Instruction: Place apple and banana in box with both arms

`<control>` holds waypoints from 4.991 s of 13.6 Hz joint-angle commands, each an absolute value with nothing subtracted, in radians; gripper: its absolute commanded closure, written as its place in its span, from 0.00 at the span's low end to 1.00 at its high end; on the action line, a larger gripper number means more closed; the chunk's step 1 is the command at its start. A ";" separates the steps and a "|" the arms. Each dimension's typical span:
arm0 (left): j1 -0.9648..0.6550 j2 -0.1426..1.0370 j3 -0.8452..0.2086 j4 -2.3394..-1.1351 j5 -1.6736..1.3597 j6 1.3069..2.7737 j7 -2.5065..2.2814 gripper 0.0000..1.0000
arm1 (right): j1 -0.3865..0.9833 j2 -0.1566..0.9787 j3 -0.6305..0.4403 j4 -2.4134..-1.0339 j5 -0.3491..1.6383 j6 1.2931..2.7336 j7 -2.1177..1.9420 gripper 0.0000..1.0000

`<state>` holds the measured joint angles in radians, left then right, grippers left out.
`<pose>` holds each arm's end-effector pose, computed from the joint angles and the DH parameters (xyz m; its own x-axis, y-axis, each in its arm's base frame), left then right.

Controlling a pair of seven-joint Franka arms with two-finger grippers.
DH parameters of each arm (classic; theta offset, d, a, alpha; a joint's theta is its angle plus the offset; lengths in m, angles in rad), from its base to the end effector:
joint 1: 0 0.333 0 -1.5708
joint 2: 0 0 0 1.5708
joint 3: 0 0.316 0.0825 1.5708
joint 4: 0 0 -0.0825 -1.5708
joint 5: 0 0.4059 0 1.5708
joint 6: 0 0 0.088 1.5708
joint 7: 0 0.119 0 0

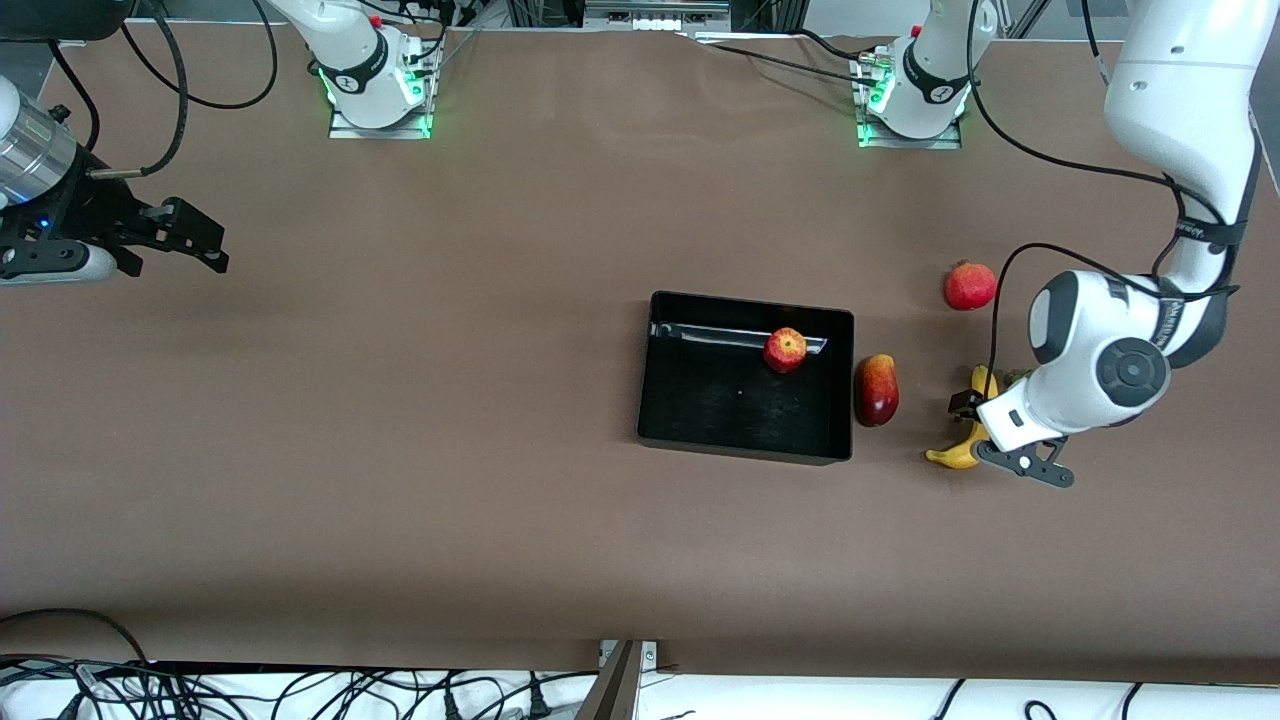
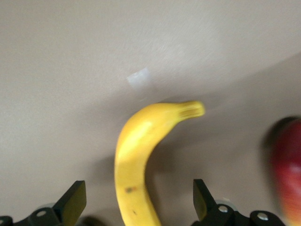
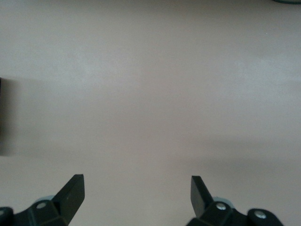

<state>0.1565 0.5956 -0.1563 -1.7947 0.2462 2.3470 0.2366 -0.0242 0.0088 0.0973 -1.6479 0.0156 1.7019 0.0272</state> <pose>0.6670 0.0110 0.1896 0.9254 -0.3750 -0.0552 -0.3783 -0.9230 -0.0711 0.5884 0.0445 0.5808 0.9980 0.0437 0.0447 0.0446 -0.9989 -0.0176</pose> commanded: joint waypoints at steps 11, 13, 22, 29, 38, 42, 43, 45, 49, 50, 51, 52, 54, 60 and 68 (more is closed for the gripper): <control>0.195 0.542 -0.202 -1.780 0.284 2.283 0.206 1.00 | -0.037 0.017 0.106 -1.626 0.015 1.686 0.029 0.00; 0.193 0.528 -0.273 -1.641 0.241 2.051 0.122 1.00 | -0.037 0.017 0.106 -1.626 0.015 1.686 0.028 0.00; -0.107 0.606 -0.445 -1.508 0.172 1.987 -0.719 1.00 | -0.037 0.017 0.106 -1.626 0.015 1.686 0.028 0.00; -0.206 0.733 -0.423 -1.531 0.253 2.100 -0.839 0.95 | -0.037 0.017 0.106 -1.626 0.015 1.686 0.028 0.00; -0.134 0.645 -0.428 -1.482 0.252 1.956 -0.848 0.00 | -0.037 0.017 0.106 -1.626 0.015 1.684 0.028 0.00; -0.022 0.542 -0.433 -1.408 0.241 1.739 -0.605 0.00 | -0.037 0.017 0.106 -1.626 0.015 1.684 0.028 0.00; -0.008 0.510 -0.425 -1.391 0.253 1.683 -0.548 0.00 | -0.037 0.017 0.106 -1.626 0.015 1.686 0.028 0.00; 0.078 0.474 -0.431 -1.335 0.236 1.567 -0.372 0.00 | -0.035 0.017 0.106 -1.626 0.015 1.686 0.028 0.00; 0.228 0.381 -0.436 -1.319 0.164 1.459 -0.149 0.00 | -0.037 0.017 0.106 -1.626 0.015 1.686 0.028 0.00; 0.268 0.359 -0.437 -1.319 0.129 1.445 -0.093 0.00 | -0.037 0.017 0.106 -1.626 0.015 1.686 0.028 0.00; 0.290 0.350 -0.436 -1.318 0.112 1.433 -0.034 0.00 | -0.037 0.017 0.106 -1.626 0.015 1.684 0.028 0.00; 0.299 0.336 -0.434 -1.322 0.112 1.422 0.003 0.00 | -0.037 0.015 0.106 -1.626 0.015 1.686 0.028 0.00; 0.299 0.333 -0.437 -1.309 0.121 1.414 0.005 0.00 | -0.037 0.017 0.106 -1.626 0.015 1.686 0.028 0.00; 0.079 0.243 -0.165 -1.406 0.079 1.466 0.020 0.00 | -0.037 0.017 0.106 -1.626 0.015 1.684 0.028 0.00; -0.046 -0.064 -0.012 -1.801 0.023 1.746 -0.002 0.00 | -0.037 0.017 0.106 -1.626 0.015 1.684 0.028 0.00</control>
<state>-0.0064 -0.0132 -0.0471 -1.7304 0.0390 1.7242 -0.0092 -0.0250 0.0095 0.0968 -1.6466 0.0156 1.7010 0.0273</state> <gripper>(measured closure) 0.000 0.000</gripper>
